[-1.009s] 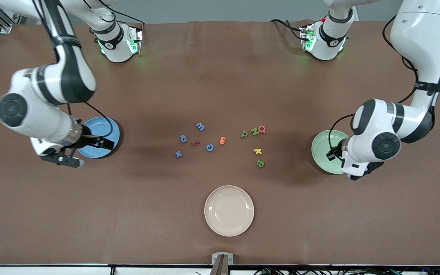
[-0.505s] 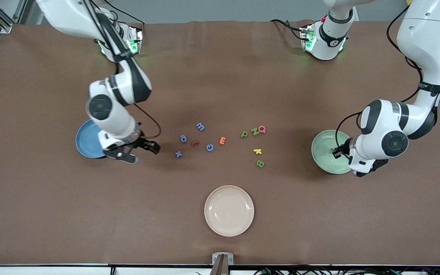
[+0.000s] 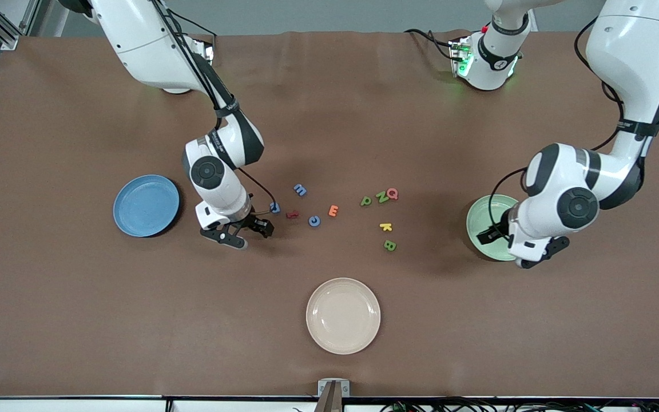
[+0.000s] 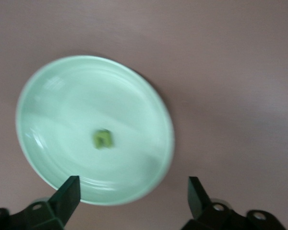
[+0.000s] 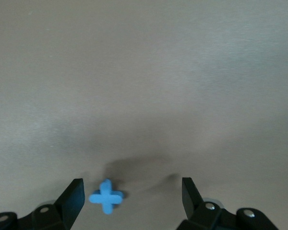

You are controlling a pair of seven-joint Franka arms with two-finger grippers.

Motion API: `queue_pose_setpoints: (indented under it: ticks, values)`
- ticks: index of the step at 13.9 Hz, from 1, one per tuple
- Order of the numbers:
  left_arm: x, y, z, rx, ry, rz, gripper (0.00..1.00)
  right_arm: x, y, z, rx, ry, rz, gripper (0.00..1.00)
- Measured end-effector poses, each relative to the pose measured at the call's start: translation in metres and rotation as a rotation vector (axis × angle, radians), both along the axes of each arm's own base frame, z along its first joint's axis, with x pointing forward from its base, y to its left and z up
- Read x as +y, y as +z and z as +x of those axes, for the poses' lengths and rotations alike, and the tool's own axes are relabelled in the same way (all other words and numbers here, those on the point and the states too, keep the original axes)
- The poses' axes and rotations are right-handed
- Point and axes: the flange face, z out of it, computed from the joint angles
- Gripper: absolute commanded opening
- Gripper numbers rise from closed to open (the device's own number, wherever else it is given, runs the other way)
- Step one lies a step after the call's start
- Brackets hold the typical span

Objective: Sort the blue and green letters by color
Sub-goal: 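Grasp the blue x with the right gripper while the left grasps green B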

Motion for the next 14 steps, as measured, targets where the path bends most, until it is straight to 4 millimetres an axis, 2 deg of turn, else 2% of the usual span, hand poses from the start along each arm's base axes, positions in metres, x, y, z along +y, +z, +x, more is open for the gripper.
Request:
queue_pose_setpoints:
  ticks: [3,7,10,14]
  values:
    - [-0.065,0.003,0.003,-0.025,0.087,-0.003,0.97,0.013,-0.005,-0.002,0.002,0.027,-0.003,0.86]
    - [-0.129,-0.024,0.01,-0.031,0.236,-0.035,0.87,0.023,-0.011,-0.009,0.007,0.147,-0.017,0.83]
    - [-0.159,-0.044,0.012,-0.058,0.324,-0.078,0.83,0.031,-0.014,-0.014,0.008,0.223,-0.024,0.73]
    - [-0.177,-0.061,0.01,-0.079,0.377,-0.117,0.75,0.036,-0.014,-0.017,0.002,0.398,-0.038,0.73]
